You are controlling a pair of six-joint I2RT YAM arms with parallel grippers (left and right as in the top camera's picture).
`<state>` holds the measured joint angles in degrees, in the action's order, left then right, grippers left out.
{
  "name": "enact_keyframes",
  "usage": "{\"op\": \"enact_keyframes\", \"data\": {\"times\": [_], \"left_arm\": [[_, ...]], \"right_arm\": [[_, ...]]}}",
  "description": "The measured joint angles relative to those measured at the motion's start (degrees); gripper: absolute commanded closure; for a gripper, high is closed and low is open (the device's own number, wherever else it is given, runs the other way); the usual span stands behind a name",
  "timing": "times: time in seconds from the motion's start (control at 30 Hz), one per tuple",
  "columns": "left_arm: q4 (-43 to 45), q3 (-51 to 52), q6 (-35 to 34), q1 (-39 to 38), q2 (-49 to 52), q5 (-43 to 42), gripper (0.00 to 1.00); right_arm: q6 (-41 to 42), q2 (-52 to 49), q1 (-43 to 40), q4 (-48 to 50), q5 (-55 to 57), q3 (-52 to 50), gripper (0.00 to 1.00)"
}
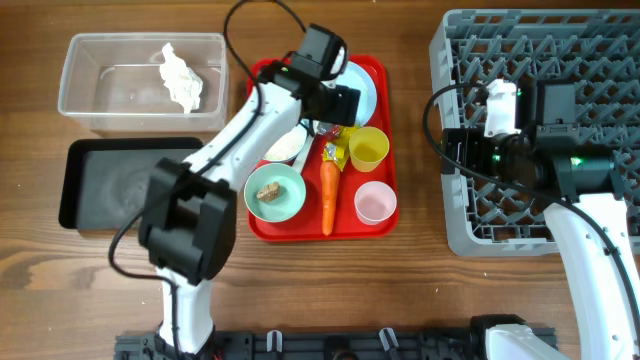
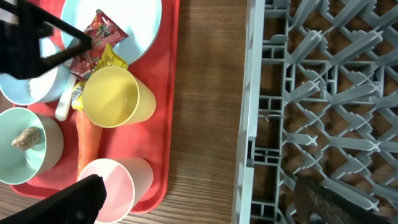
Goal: Sort waste into correct bins and load items into the dishwasher rack
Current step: 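Grasp the red snack wrapper with the left gripper and drop it in the clear bin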
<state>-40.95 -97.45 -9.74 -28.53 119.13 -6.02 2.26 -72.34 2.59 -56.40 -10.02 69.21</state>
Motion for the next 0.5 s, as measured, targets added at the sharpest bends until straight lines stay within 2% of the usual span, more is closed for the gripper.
{"op": "enact_keyframes", "data": {"times": [0.1,0.2,0.3,0.37,0.5], "left_arm": [[0.52,0.02,-0.31,-0.20,1.97,-0.13,0.34],[1.03,0.02,-1.18,-0.20,3.19,-0.13,0.56],[1.77,0.11,-0.96,-0.20,3.78,-0.28,0.83],[2.38,0.11,-1.07,-0.20,3.78,-0.90,0.96],[2.45,0.11,-1.51,-0.20,3.78,-1.99,0.96]], "right_arm": [[-0.02,0.00,0.00,-0.04,0.00,0.00,0.01],[0.00,0.00,0.00,-0.13,0.00,0.00,0.01],[0.00,0.00,0.00,-0.15,0.00,0.00,0.01],[0.00,0.00,0.00,-0.17,0.00,0.00,0.01],[-0.02,0.00,0.00,-0.17,0.00,0.00,0.01]]}}
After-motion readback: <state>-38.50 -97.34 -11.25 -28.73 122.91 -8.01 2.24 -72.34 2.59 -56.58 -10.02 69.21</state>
